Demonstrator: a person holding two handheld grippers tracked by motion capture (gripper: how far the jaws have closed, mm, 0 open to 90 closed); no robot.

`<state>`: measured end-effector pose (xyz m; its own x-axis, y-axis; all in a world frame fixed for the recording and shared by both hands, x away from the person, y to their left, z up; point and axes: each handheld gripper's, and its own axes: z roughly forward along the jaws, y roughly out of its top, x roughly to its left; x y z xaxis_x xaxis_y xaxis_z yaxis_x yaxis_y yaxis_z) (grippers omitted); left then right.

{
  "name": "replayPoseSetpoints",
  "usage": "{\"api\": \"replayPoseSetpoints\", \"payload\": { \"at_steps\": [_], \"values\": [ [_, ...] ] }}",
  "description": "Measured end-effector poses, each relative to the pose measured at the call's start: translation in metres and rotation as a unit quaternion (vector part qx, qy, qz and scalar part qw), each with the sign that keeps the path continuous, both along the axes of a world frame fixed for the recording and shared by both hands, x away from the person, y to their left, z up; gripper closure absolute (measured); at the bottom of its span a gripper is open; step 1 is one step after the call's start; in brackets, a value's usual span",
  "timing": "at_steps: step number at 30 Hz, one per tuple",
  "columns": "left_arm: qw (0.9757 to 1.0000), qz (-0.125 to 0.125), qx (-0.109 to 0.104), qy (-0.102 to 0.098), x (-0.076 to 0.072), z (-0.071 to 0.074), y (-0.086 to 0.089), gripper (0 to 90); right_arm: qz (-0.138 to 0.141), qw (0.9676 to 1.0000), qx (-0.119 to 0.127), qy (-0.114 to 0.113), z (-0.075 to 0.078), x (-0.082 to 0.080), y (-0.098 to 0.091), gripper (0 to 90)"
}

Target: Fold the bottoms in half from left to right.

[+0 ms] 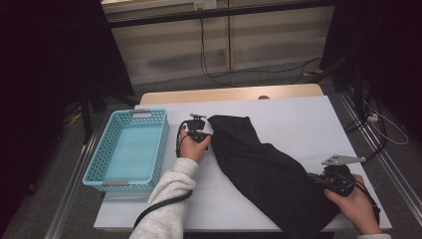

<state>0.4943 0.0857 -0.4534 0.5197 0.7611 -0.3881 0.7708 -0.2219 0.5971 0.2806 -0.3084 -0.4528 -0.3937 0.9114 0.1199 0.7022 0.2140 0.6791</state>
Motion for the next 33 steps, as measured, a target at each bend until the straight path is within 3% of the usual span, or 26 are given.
{"api": "replayPoseSetpoints", "payload": {
  "at_steps": [6, 11, 16, 19, 23, 26, 29, 30, 33],
  "values": [
    [0.9995, 0.023, 0.016, 0.012, -0.016, 0.007, 0.030, 87.8, 0.006, 0.9999, 0.008, -0.003, 0.001, 0.002, 0.005, 88.7],
    [0.9987, 0.043, 0.026, -0.003, -0.027, 0.009, 0.041, 86.9, 0.021, 0.9998, 0.002, -0.001, 0.001, 0.005, 0.014, 88.7],
    [0.9983, 0.047, 0.024, -0.022, -0.023, 0.012, 0.045, 65.9, 0.021, 0.9998, -0.003, 0.001, -0.001, 0.006, 0.015, 88.7],
    [0.9979, 0.043, 0.032, -0.038, -0.018, 0.017, 0.045, 59.1, 0.016, 0.9999, -0.006, 0.001, 0.000, 0.006, 0.011, 88.6],
    [0.9984, 0.034, 0.027, -0.038, -0.014, 0.019, 0.043, 55.7, 0.020, 0.9998, -0.005, 0.007, -0.001, 0.006, 0.010, 87.4],
    [0.9982, 0.029, 0.030, -0.043, -0.015, 0.020, 0.042, 48.0, 0.020, 0.9998, -0.006, 0.000, 0.000, 0.006, 0.013, 74.3],
    [0.9983, 0.025, 0.032, -0.043, -0.017, 0.018, 0.042, 41.5, 0.025, 0.9997, -0.001, -0.004, 0.003, 0.007, 0.015, 70.7],
    [0.9984, 0.012, 0.039, -0.040, -0.018, 0.015, 0.040, 40.3, 0.025, 0.9996, -0.001, -0.013, 0.004, 0.008, 0.017, 64.2],
    [0.9979, 0.014, 0.048, -0.043, -0.018, 0.013, 0.041, 35.8, 0.023, 0.9994, -0.001, -0.025, 0.007, 0.010, 0.020, 57.6]
  ]
}}
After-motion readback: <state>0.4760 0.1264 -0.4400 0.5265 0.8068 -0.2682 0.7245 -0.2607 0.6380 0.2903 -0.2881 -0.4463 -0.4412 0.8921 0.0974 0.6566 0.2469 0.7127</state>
